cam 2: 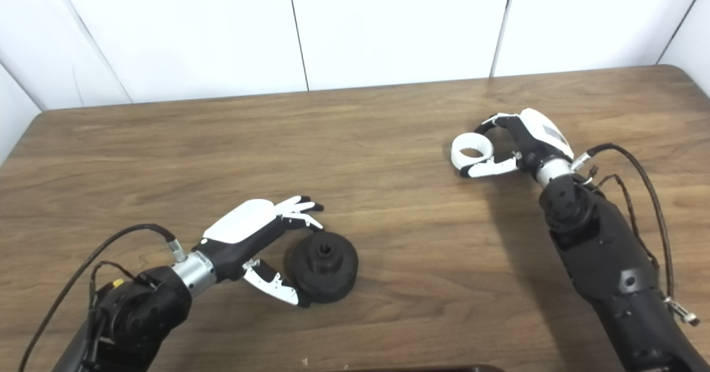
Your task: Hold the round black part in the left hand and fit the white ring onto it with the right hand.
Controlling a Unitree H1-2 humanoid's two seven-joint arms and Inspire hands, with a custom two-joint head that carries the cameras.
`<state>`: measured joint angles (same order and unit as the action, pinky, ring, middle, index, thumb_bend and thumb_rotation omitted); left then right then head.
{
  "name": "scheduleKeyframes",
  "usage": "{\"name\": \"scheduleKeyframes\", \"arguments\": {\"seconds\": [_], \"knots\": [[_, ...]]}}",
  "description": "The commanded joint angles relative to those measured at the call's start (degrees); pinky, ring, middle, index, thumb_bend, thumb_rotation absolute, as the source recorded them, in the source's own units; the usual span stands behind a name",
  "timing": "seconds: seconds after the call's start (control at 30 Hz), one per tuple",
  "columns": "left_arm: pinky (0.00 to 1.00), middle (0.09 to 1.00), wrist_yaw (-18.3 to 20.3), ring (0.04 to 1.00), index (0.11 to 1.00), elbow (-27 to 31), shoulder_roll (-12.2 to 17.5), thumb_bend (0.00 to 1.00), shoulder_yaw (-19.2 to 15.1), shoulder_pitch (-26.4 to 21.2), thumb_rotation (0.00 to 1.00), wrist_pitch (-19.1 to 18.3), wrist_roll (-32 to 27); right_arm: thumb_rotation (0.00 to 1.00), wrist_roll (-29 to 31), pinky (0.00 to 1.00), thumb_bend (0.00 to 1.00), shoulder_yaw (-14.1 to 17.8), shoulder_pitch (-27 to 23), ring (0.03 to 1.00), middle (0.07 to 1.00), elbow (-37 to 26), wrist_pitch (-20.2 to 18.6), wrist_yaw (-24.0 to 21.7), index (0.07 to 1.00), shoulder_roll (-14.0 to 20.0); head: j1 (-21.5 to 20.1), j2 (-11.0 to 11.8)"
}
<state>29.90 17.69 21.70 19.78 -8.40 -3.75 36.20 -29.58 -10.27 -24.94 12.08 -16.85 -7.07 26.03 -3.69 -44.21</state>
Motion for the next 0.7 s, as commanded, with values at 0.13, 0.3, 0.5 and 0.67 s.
{"name": "scheduleKeyframes", "arguments": {"seconds": [0.13,0.3,0.5,0.67], "knots": [[0.85,0.947,0.0,0.995,0.68,1.1,0.1,0.83,-0.2,-1.7,0.34,0.0,-0.4,0.25,0.8,0.9,0.84,0.0,-1.3,0.956,0.886,-0.2,1.3,-0.1,0.661,-0.5,-0.1,0.0],[0.85,0.949,-0.2,0.997,0.682,1.0,0.2,0.82,-0.2,-1.6,0.34,0.4,-0.7,0.22,1.1,0.9,0.84,0.2,-1.2,0.956,0.882,-0.1,1.7,0.3,0.649,-0.6,-0.1,-0.1],[0.85,0.948,-0.1,0.997,0.683,1.1,0.1,0.83,-0.2,-1.6,0.34,0.0,-0.4,0.2,1.4,0.9,0.83,0.4,-1.1,0.958,0.88,0.0,1.7,0.5,0.632,-0.7,0.0,-0.2],[0.85,0.949,0.1,0.996,0.685,1.3,0.0,0.83,-0.1,-1.5,0.34,-0.4,-0.3,0.19,1.3,0.89,0.82,0.3,-1.0,0.954,0.875,0.0,1.9,0.6,0.624,-0.6,0.0,-0.2]]}}
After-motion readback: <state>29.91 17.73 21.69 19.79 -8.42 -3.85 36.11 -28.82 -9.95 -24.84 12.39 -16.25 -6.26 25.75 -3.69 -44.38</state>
